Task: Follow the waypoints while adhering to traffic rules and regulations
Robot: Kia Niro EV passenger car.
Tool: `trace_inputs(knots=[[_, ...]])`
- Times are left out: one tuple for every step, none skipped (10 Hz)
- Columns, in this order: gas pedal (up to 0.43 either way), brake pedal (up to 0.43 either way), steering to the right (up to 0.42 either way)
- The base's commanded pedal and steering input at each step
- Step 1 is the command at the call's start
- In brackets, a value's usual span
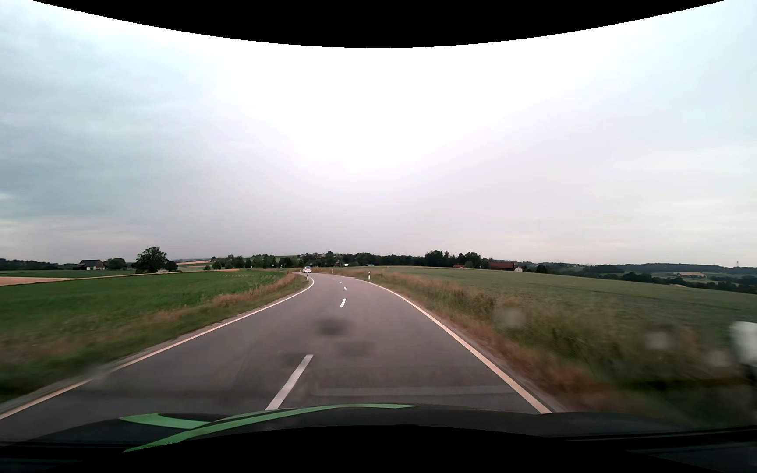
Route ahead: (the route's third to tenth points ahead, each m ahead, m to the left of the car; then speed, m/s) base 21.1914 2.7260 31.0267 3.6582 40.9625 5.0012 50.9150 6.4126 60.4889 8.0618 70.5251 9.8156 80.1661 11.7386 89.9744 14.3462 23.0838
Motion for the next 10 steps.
trace_inputs(knots=[[0.059,0.0,-0.014],[0.059,0.0,-0.017],[0.059,0.0,-0.019],[0.059,0.0,-0.02],[0.059,0.0,-0.019],[0.059,0.0,-0.019],[0.059,0.0,-0.02],[0.059,0.0,-0.021],[0.059,0.0,-0.021],[0.059,0.0,-0.023]])
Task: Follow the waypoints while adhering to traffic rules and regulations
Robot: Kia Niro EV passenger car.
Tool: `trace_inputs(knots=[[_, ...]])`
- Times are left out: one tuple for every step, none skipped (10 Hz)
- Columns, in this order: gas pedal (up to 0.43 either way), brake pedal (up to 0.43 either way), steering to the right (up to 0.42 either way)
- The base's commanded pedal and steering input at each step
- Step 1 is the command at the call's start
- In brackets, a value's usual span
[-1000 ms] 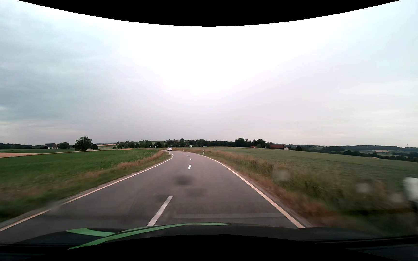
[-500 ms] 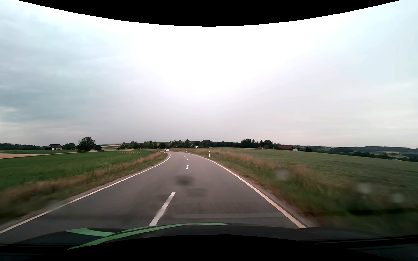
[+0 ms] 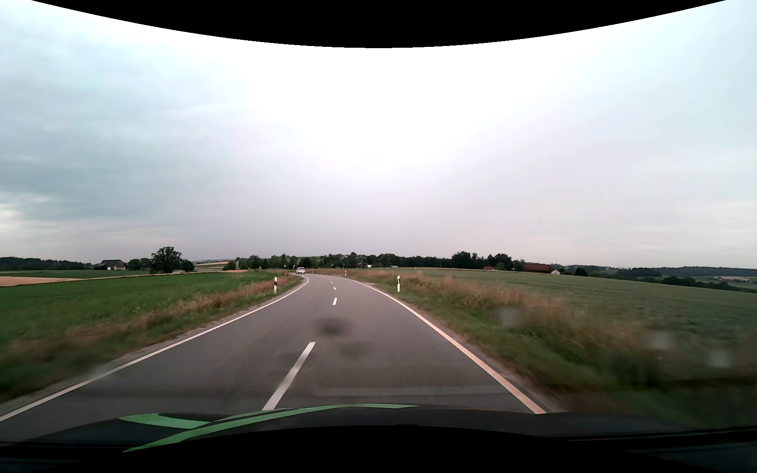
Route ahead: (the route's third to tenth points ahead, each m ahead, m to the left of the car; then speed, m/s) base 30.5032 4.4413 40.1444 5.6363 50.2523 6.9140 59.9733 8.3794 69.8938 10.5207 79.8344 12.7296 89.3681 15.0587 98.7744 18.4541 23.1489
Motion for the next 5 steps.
trace_inputs(knots=[[0.059,0.0,-0.023],[0.047,0.0,-0.024],[0.047,0.0,-0.024],[0.047,0.0,-0.024],[0.047,0.0,-0.024]])
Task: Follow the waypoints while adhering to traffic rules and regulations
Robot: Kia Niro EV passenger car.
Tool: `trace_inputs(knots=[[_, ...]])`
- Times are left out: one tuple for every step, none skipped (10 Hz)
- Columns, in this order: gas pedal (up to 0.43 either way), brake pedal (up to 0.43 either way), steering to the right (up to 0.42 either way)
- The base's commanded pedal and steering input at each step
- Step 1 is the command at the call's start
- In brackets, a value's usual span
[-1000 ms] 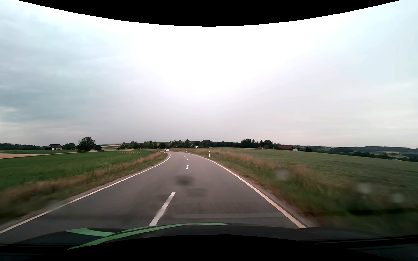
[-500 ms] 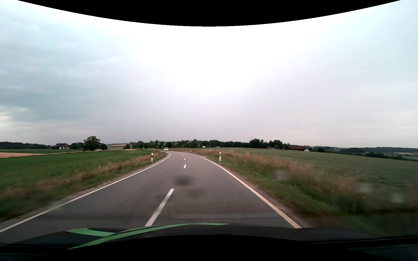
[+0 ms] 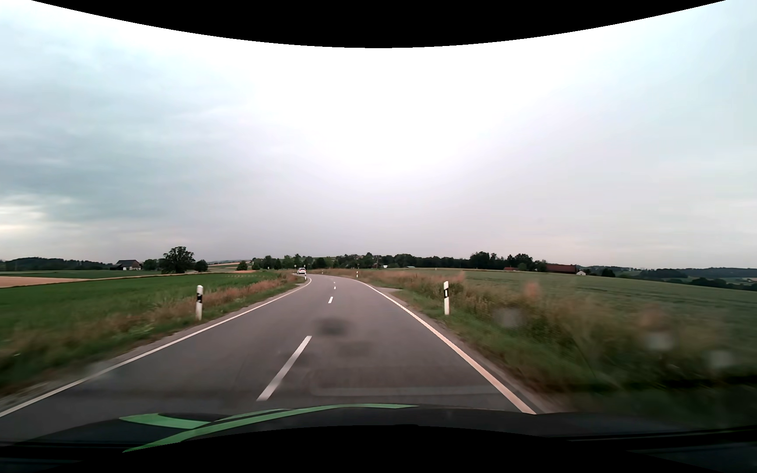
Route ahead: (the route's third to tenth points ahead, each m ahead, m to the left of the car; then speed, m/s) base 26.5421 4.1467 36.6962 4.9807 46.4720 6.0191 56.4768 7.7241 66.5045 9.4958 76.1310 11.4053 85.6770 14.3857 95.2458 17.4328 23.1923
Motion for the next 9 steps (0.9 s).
trace_inputs(knots=[[0.047,0.0,-0.024],[0.047,0.0,-0.024],[0.047,0.0,-0.024],[0.047,0.0,-0.024],[0.047,0.0,-0.023],[0.047,0.0,-0.023],[0.047,0.0,-0.022],[0.039,0.0,-0.021],[0.039,0.0,-0.019]])
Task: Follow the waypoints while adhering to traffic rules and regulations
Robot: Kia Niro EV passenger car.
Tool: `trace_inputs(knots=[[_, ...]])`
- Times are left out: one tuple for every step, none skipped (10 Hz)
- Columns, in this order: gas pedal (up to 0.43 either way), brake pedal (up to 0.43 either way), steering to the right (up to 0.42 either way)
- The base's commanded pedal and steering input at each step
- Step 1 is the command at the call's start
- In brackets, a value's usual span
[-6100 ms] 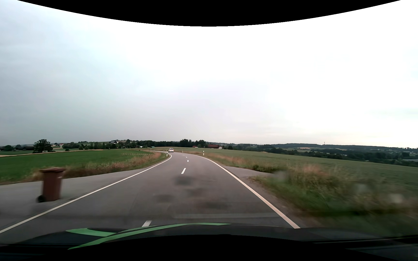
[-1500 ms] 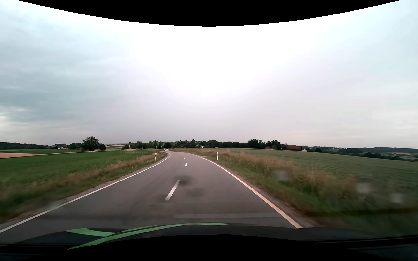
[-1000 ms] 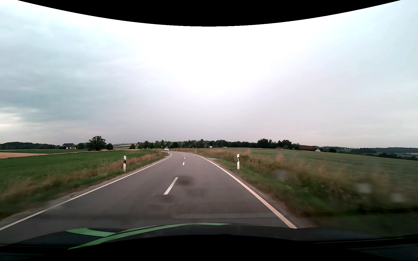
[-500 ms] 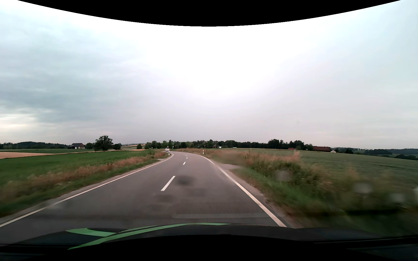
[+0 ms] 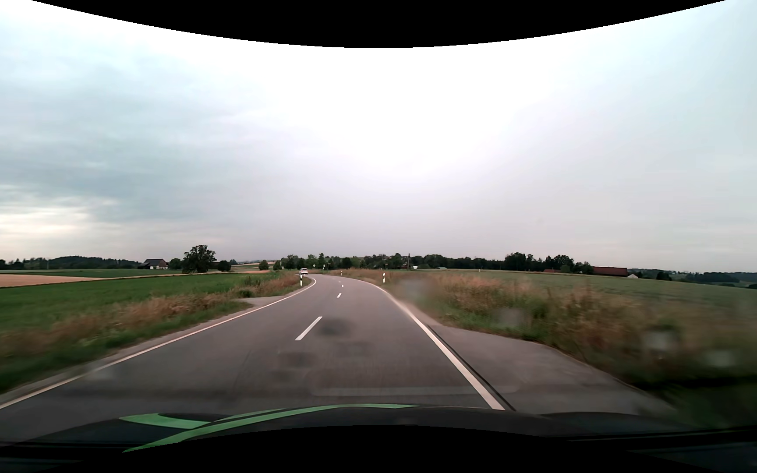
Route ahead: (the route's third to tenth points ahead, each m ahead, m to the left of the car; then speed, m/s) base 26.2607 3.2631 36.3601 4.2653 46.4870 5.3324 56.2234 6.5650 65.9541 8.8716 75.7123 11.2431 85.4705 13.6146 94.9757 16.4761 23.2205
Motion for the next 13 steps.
trace_inputs(knots=[[0.028,0.0,-0.018],[0.028,0.0,-0.018],[0.028,0.0,-0.017],[0.028,0.0,-0.017],[0.028,0.0,-0.017],[0.028,0.0,-0.017],[0.028,0.0,-0.018],[0.028,0.0,-0.019],[0.028,0.0,-0.019],[0.028,0.0,-0.019],[0.028,0.0,-0.019],[0.028,0.0,-0.02],[0.028,0.0,-0.02]])
